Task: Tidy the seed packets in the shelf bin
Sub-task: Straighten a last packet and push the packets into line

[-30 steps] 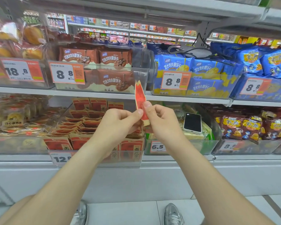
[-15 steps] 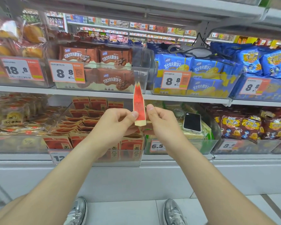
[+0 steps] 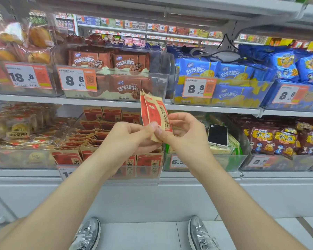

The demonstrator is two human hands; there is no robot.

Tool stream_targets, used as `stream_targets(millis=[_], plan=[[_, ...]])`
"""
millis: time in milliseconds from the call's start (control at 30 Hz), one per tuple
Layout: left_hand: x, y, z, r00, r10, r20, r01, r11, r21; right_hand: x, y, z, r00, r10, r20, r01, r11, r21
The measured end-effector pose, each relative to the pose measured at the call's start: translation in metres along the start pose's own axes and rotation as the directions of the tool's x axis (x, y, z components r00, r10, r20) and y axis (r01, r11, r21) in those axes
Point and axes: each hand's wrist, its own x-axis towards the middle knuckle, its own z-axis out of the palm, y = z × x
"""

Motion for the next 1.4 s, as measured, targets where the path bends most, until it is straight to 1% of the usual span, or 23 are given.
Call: stream_targets(millis=[33,67,133,200,267,300,367,467,567,633,700,767,800,867,933,967,1000,1067,1133,1200,1267,1400], plan=[[-0.001,-0.001,-0.001,0.999,-0.005,-0.034,0.005,1.0,0.003,0.0,0.001,0.001,1.0,0.009,-0.018,-0.008,1.0,0.03],[-0.001,-0.001,-0.003,0.998,-0.012,-0.063,0.011,1.0,-0.008,0.001,0.0,0.002,0.998,0.05,-0.042,-0.045,0.994,0.095],[-0.001,-0.001,-0.006,0.994,-0.039,-0.098,0.035,0.999,-0.042,0.004,-0.001,0.003,0.978,0.2,-0.053,-0.18,0.947,0.266],[-0.001,-0.002,-0.008,0.992,-0.062,-0.11,0.055,0.996,-0.066,0.005,-0.002,0.001,0.936,0.347,0.049,-0.339,0.858,0.386],[-0.001,-0.004,-0.008,0.99,-0.08,-0.115,0.07,0.994,-0.083,0.005,-0.002,0.001,0.889,0.425,0.168,-0.456,0.796,0.398],[-0.002,-0.005,-0.009,0.989,-0.087,-0.116,0.076,0.993,-0.096,0.004,-0.001,0.002,0.878,0.437,0.193,-0.477,0.789,0.386],[-0.002,-0.005,-0.01,0.989,-0.095,-0.111,0.082,0.989,-0.123,0.004,0.002,0.004,0.888,0.426,0.17,-0.458,0.802,0.382],[-0.003,-0.002,-0.01,0.99,-0.106,-0.095,0.094,0.988,-0.118,0.003,0.003,0.003,0.926,0.37,0.076,-0.371,0.857,0.359],[-0.004,0.001,-0.009,0.989,-0.119,-0.087,0.11,0.989,-0.099,0.001,0.0,0.001,0.94,0.339,0.044,-0.334,0.883,0.329],[-0.005,0.001,-0.01,0.989,-0.13,-0.077,0.124,0.99,-0.073,0.001,-0.002,0.0,0.947,0.318,0.036,-0.315,0.91,0.27],[-0.006,0.002,-0.012,0.986,-0.153,-0.067,0.151,0.988,-0.028,0.001,-0.002,-0.003,0.949,0.304,0.082,-0.312,0.941,0.134],[-0.007,0.003,-0.011,0.985,-0.157,-0.076,0.16,0.987,0.035,-0.002,-0.002,-0.007,0.927,0.316,0.202,-0.329,0.944,0.03],[-0.008,0.003,-0.01,0.984,-0.151,-0.094,0.157,0.986,0.062,-0.004,-0.002,-0.007,0.909,0.321,0.266,-0.329,0.944,-0.014],[-0.008,0.001,-0.007,0.978,-0.135,-0.162,0.147,0.987,0.063,-0.009,-0.002,-0.008,0.872,0.33,0.362,-0.311,0.944,-0.112],[-0.009,-0.002,-0.001,0.968,-0.112,-0.226,0.129,0.99,0.063,-0.014,-0.001,-0.005,0.838,0.35,0.419,-0.305,0.937,-0.172],[-0.009,-0.004,0.001,0.964,-0.095,-0.249,0.117,0.99,0.075,-0.016,0.0,-0.003,0.831,0.363,0.421,-0.312,0.932,-0.186],[-0.009,-0.006,0.003,0.961,-0.081,-0.264,0.107,0.99,0.087,-0.017,0.001,-0.001,0.834,0.378,0.403,-0.327,0.925,-0.192],[-0.008,-0.008,0.005,0.966,-0.086,-0.243,0.114,0.988,0.102,-0.016,0.0,0.002,0.867,0.402,0.295,-0.369,0.915,-0.163],[-0.008,-0.011,0.008,0.976,-0.123,-0.181,0.143,0.985,0.1,-0.014,0.001,0.002,0.902,0.405,0.148,-0.397,0.914,-0.084],[-0.009,-0.013,0.012,0.98,-0.139,-0.144,0.151,0.986,0.076,-0.01,0.002,0.0,0.919,0.391,0.053,-0.392,0.92,0.008],[-0.011,-0.013,0.018,0.982,-0.122,-0.145,0.128,0.991,0.033,-0.009,0.002,-0.002,0.925,0.38,0.027,-0.381,0.923,0.055],[-0.014,-0.012,0.022,0.976,-0.1,-0.196,0.106,0.994,0.021,-0.009,-0.003,-0.005,0.929,0.365,0.061,-0.37,0.923,0.111]])
